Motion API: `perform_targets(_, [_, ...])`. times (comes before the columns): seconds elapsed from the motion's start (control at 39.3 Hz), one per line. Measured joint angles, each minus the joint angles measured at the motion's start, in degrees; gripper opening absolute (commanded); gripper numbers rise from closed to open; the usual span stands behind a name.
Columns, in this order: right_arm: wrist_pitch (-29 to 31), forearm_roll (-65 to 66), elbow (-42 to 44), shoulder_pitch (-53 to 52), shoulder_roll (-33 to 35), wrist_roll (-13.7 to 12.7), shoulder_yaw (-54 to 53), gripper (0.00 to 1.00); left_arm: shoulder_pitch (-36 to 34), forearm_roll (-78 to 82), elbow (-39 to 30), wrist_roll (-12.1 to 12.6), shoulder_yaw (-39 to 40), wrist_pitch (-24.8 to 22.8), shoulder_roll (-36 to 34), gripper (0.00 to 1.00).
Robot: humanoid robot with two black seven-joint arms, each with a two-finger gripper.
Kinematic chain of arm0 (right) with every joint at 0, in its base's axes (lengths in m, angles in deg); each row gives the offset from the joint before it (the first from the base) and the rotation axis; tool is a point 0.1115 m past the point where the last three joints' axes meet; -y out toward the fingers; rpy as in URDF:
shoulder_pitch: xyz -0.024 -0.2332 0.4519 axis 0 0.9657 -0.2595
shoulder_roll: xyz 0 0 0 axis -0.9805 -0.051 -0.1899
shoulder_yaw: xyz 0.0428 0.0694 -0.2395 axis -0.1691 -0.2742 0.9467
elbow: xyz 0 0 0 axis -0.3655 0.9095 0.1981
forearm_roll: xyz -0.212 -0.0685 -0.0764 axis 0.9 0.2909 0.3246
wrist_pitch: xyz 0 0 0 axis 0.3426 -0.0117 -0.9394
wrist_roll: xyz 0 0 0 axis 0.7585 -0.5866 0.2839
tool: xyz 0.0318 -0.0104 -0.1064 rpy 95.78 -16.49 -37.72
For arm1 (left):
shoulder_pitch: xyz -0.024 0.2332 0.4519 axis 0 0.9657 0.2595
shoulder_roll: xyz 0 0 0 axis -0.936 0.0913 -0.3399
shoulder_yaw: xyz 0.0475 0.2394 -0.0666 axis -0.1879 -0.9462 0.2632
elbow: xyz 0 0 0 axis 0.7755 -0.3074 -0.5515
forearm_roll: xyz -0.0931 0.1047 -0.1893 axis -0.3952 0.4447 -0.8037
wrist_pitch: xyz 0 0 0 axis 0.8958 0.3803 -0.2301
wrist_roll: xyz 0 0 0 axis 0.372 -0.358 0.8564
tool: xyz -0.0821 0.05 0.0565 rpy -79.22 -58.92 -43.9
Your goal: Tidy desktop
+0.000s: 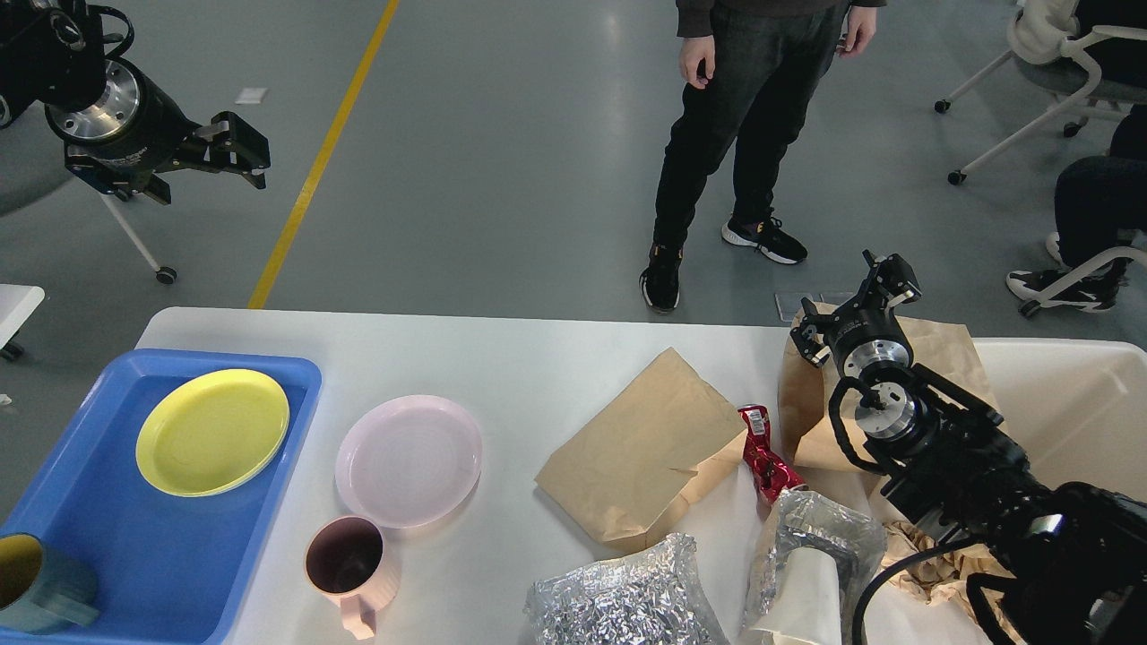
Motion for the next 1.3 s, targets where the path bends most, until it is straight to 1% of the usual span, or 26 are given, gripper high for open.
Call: perform_targets(1.3, [0.0,0.0,0.0,0.0,0.0,-0.1,0.0,1.0,0.6,-0.2,0.0,-0.3,0.4,0.0,-1.1,1.0])
